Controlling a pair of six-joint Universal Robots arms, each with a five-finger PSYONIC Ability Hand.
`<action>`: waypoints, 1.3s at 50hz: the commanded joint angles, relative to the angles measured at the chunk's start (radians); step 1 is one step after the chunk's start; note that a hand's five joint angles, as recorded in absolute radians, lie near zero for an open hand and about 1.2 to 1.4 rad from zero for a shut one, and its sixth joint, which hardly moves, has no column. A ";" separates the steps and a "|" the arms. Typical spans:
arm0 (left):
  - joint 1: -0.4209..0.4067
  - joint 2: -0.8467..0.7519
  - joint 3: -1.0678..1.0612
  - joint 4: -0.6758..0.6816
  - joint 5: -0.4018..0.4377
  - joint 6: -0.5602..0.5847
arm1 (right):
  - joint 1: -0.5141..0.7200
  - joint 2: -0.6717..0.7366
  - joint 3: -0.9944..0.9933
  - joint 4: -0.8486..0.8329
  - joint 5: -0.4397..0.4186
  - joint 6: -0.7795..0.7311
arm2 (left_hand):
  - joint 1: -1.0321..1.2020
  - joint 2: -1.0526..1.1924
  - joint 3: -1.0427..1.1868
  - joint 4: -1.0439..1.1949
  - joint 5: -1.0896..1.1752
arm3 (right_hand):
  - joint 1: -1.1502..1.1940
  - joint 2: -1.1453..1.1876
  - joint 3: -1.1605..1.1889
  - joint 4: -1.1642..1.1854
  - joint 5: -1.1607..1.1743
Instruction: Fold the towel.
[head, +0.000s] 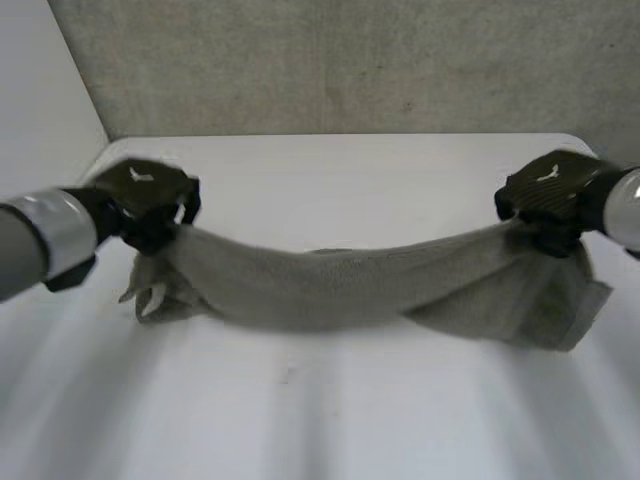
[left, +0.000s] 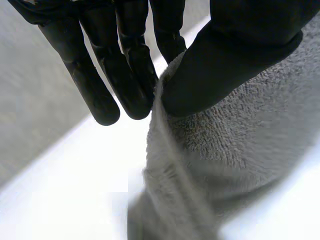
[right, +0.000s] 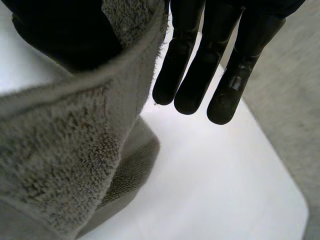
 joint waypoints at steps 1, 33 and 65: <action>-0.019 -0.260 0.180 0.083 -0.042 0.016 | 0.066 0.211 -0.132 -0.203 0.122 0.025 | 0.204 0.179 0.180 0.179 0.189 | 0.003 0.182 0.181 0.179 0.184; -0.028 -0.116 -0.255 0.654 -0.117 -0.081 | 0.074 0.181 0.229 -0.567 0.063 0.145 | 0.204 0.179 0.180 0.179 0.189 | 0.003 0.182 0.181 0.179 0.184; 0.012 -0.123 -0.456 0.691 -0.117 0.085 | -0.165 0.225 0.367 -0.586 0.008 0.346 | 0.204 0.179 0.180 0.179 0.189 | -0.357 -0.179 -0.179 -0.182 -0.177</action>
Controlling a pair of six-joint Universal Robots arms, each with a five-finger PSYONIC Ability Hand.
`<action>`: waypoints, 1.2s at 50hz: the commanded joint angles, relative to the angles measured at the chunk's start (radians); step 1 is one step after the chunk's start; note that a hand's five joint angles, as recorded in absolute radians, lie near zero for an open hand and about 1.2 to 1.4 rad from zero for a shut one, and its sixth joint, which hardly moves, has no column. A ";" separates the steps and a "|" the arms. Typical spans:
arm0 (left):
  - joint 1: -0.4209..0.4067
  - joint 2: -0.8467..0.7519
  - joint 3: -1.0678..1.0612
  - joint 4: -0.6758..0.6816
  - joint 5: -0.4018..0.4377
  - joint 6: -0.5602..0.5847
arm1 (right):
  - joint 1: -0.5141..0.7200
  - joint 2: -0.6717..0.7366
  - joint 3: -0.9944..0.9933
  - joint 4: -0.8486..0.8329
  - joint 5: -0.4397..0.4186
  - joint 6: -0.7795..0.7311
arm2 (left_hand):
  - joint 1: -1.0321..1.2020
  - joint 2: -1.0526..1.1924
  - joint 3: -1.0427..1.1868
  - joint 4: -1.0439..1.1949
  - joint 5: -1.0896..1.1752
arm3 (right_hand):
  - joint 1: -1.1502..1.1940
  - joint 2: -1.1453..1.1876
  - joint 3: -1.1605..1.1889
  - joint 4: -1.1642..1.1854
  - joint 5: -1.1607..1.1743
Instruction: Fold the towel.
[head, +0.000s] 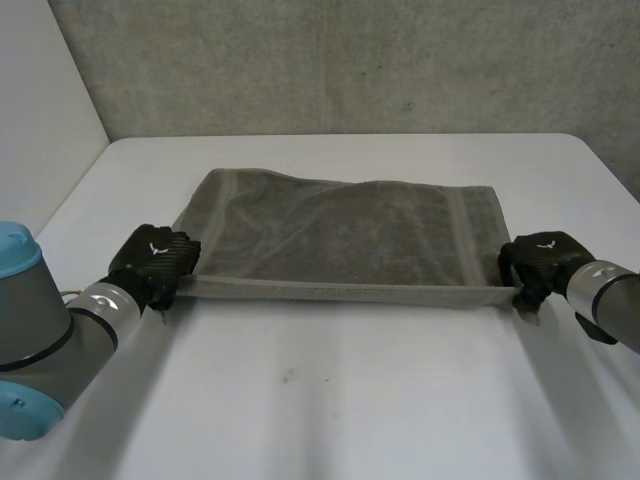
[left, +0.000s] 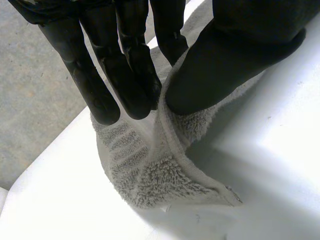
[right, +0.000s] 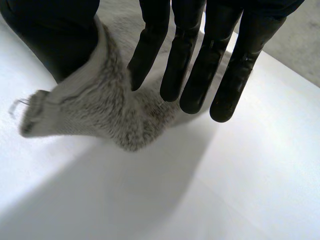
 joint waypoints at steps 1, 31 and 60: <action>0.006 -0.002 -0.010 0.000 0.000 -0.002 | -0.058 0.007 0.026 0.005 -0.005 0.014 | 0.199 0.178 0.179 0.179 0.187 | 0.114 0.239 0.241 0.239 0.235; 0.025 -0.050 -0.030 0.029 -0.014 -0.034 | -0.146 -0.060 0.058 -0.005 -0.096 0.031 | -0.306 -0.327 -0.326 -0.326 -0.318 | 0.364 0.489 0.490 0.488 0.485; 0.051 0.223 -0.246 0.072 -0.094 0.088 | -0.146 -0.184 0.087 0.202 -0.083 -0.293 | 0.199 0.178 0.179 0.179 0.187 | 0.364 0.489 0.490 0.488 0.485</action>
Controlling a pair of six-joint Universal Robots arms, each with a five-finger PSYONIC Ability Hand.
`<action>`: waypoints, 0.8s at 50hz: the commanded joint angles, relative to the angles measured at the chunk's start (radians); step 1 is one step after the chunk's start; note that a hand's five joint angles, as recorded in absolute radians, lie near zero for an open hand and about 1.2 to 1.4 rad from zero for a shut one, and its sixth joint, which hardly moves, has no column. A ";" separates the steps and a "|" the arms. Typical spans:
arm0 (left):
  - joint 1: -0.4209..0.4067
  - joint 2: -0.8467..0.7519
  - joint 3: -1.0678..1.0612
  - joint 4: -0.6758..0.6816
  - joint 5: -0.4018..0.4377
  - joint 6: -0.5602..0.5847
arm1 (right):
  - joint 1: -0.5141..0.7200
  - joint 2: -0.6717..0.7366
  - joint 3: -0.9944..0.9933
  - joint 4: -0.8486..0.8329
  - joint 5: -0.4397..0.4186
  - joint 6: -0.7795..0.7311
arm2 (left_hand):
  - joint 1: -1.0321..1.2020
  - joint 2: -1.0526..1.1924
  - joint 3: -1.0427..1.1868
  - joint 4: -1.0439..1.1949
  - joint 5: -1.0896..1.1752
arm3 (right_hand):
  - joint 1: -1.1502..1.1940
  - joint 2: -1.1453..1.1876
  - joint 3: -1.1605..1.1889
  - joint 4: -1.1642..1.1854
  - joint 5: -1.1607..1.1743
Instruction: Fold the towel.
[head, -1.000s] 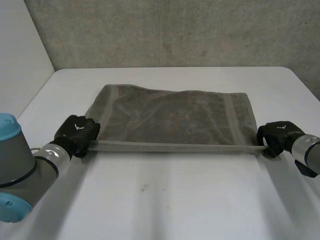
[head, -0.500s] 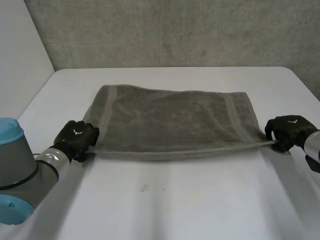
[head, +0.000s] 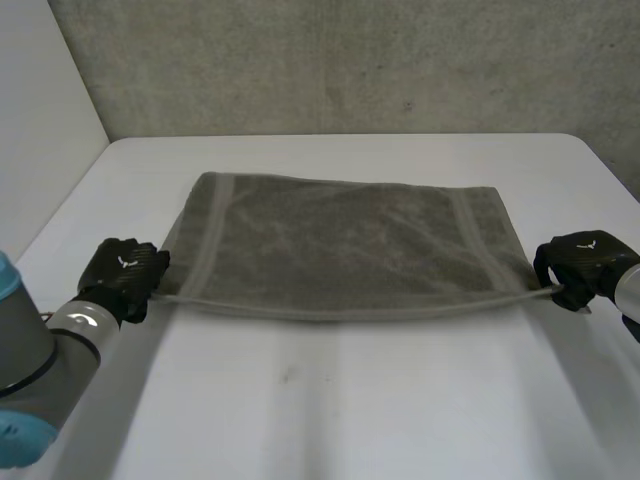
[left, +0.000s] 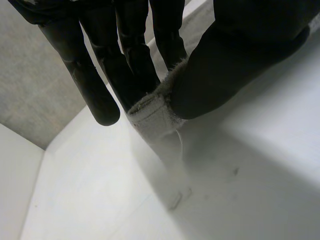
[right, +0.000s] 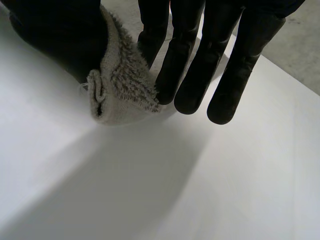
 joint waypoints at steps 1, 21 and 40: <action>0.004 0.178 -0.114 -0.040 0.003 0.130 | -0.008 -0.087 0.008 0.174 0.008 -0.196 | 0.234 0.200 0.202 0.202 0.221 | 0.010 0.182 0.182 0.179 0.187; 0.016 0.482 -0.156 -0.474 0.201 0.284 | -0.078 -0.348 0.042 0.497 -0.019 -0.491 | 0.234 0.200 0.202 0.202 0.221 | 0.010 0.182 0.182 0.179 0.187; -0.024 -0.293 0.527 -0.331 0.178 0.207 | 0.109 0.233 -0.414 0.092 0.157 -0.221 | 0.234 0.200 0.202 0.202 0.221 | 0.010 0.182 0.182 0.179 0.187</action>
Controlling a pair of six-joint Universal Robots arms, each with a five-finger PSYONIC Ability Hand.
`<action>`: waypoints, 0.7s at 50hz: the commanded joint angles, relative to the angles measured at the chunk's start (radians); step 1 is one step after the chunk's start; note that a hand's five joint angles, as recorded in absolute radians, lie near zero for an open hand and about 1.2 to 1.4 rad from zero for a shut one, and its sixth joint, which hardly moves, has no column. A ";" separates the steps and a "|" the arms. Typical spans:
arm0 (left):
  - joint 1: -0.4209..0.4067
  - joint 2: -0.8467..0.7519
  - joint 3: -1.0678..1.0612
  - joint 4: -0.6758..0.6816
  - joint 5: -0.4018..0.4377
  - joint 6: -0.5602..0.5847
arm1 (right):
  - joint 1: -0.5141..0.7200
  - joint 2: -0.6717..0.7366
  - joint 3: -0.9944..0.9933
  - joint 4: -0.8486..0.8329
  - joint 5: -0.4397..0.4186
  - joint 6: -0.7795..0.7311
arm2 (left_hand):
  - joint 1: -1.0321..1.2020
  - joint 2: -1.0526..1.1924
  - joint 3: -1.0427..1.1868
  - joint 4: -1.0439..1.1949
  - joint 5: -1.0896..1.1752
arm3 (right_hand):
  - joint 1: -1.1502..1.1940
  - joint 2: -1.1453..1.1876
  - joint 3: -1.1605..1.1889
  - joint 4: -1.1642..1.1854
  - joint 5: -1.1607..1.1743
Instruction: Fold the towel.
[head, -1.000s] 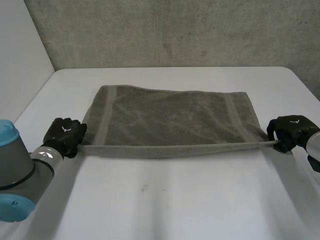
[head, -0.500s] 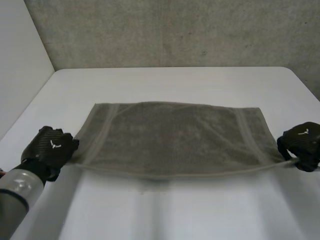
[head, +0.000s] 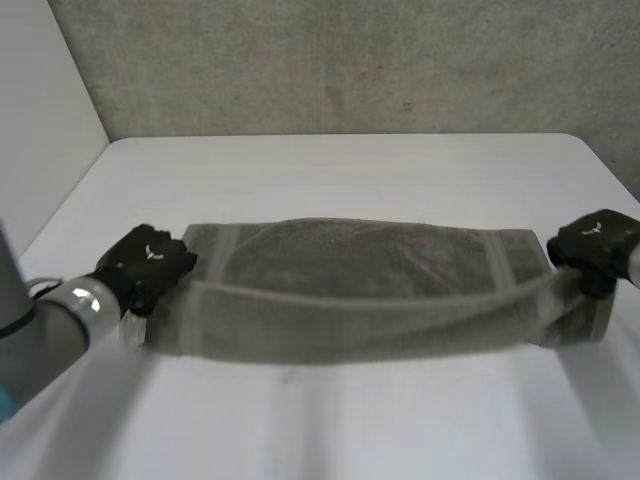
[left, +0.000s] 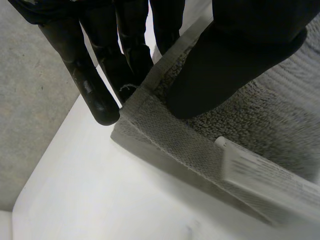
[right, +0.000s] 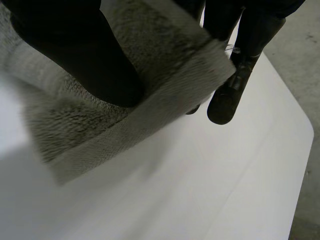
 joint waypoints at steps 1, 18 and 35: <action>-0.036 -0.335 0.407 0.001 -0.035 -0.105 | 0.077 0.229 -0.227 -0.148 0.082 0.068 | 0.217 0.178 0.180 0.179 0.200 | 0.008 0.182 0.182 0.179 0.186; -0.093 -0.703 0.980 -0.007 -0.162 -0.298 | 0.144 0.522 -0.552 -0.399 0.188 0.114 | 0.217 0.178 0.180 0.179 0.200 | 0.008 0.182 0.182 0.179 0.186; -0.125 -0.659 0.945 -0.066 -0.218 -0.315 | 0.184 0.407 -0.464 -0.401 0.248 0.167 | -1.005 -1.044 -1.042 -1.043 -1.022 | -1.214 -1.040 -1.040 -1.043 -1.036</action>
